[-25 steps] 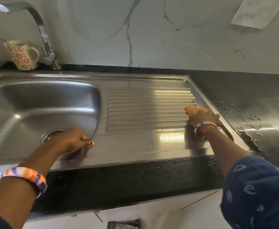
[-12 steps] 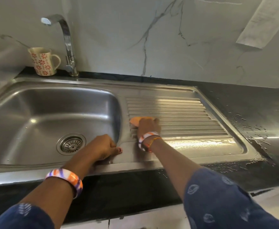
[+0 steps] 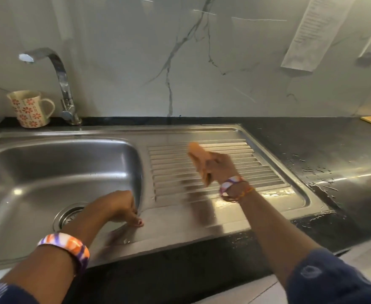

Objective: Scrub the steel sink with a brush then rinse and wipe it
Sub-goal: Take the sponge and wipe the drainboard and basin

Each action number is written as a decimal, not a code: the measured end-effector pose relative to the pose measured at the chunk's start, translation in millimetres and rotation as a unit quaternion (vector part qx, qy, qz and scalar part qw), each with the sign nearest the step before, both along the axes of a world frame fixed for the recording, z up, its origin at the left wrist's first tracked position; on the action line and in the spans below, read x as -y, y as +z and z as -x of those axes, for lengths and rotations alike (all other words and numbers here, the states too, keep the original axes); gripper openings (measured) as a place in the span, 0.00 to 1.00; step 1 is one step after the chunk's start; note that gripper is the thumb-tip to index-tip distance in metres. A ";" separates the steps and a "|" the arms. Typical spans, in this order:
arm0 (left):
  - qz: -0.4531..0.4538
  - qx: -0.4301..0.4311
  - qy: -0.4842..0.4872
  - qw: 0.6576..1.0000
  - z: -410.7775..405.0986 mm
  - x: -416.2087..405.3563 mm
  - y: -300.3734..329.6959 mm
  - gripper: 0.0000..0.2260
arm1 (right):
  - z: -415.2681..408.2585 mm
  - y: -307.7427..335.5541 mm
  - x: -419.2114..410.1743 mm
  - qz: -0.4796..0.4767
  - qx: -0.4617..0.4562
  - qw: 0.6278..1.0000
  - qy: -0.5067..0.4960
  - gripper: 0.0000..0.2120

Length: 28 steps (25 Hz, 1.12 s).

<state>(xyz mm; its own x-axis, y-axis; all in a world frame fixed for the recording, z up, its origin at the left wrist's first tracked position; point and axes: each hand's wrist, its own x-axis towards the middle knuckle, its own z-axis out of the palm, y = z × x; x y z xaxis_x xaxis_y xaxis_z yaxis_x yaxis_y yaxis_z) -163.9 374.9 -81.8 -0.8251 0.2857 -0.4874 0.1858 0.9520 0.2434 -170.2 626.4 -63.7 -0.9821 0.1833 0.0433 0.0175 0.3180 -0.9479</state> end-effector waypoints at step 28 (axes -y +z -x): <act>-0.003 -0.131 0.078 0.988 24.3 -41.0 -13.6 0.16 | 56.3 -6.4 -88.8 -0.697 0.127 0.706 0.008 0.13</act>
<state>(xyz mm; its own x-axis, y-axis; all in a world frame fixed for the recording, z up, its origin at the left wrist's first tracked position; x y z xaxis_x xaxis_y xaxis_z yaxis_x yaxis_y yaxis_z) -188.2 415.9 -95.5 -0.9573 0.1464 -0.2491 0.0938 0.9729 0.2115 -226.4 715.2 -70.1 -0.9922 0.1247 -0.0066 0.1161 0.9407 0.3189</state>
